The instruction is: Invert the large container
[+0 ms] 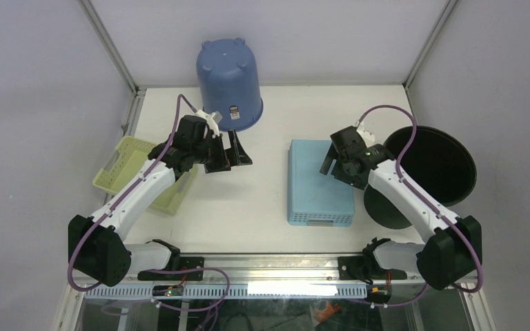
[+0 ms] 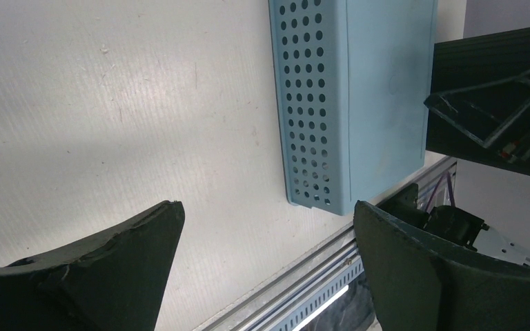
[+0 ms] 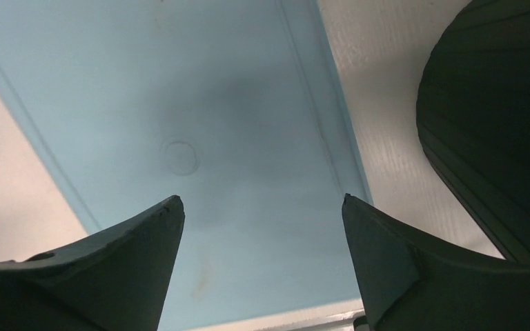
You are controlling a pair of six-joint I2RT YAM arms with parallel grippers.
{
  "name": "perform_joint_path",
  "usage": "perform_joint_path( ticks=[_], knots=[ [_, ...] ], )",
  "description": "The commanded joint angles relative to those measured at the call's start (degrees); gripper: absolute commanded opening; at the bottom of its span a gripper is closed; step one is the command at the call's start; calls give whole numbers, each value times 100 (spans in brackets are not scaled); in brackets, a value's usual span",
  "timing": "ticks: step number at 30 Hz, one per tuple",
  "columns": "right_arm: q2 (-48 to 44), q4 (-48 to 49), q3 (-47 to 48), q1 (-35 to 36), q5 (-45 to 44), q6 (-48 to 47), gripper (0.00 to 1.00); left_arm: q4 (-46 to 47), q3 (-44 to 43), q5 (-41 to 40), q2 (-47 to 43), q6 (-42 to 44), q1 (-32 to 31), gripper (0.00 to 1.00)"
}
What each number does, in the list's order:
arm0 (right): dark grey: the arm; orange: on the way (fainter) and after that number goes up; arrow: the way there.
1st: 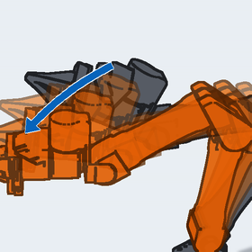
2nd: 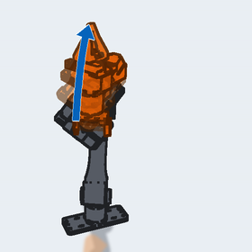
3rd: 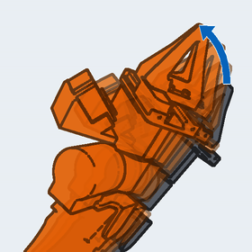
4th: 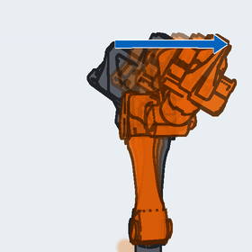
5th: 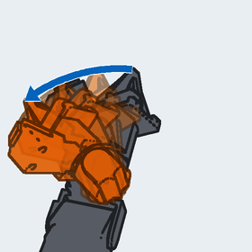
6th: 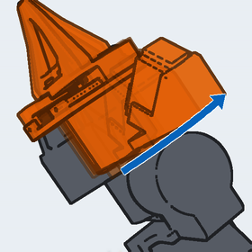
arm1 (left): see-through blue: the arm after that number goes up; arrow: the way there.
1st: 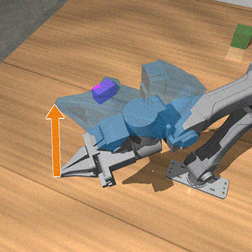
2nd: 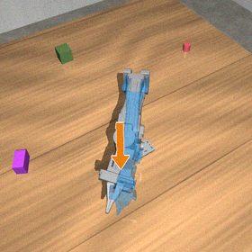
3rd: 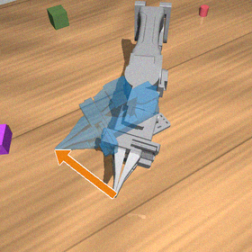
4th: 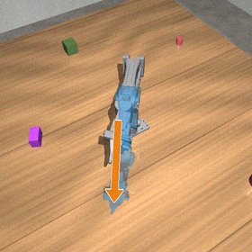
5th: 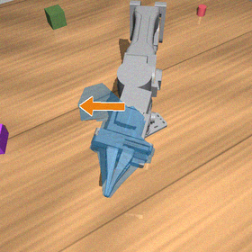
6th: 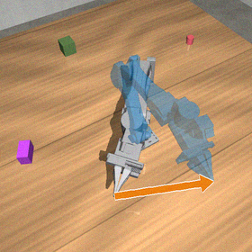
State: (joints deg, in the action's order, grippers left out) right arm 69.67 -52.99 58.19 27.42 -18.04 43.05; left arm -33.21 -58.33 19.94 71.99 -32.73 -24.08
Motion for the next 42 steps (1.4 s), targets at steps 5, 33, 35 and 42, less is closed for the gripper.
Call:
perform_joint_path(
  ticks=[5, 33, 35, 42],
  knots=[
    [329, 747, -544, -109, -79, -183, 92, 157, -137, 133, -149, 169, -45, 99],
    [5, -1151, 2995, 974, -1871, -1179, 94, -12, -805, -257, 175, 670, -890, 99],
    [-201, -1604, 3468, 876, -2504, -1305, 93, 5, -927, -263, 339, 667, -1005, 99],
    [-556, -2049, 3397, -36, -2929, -1591, 89, 106, -1090, -245, 585, 704, -1047, 99]
  ],
)
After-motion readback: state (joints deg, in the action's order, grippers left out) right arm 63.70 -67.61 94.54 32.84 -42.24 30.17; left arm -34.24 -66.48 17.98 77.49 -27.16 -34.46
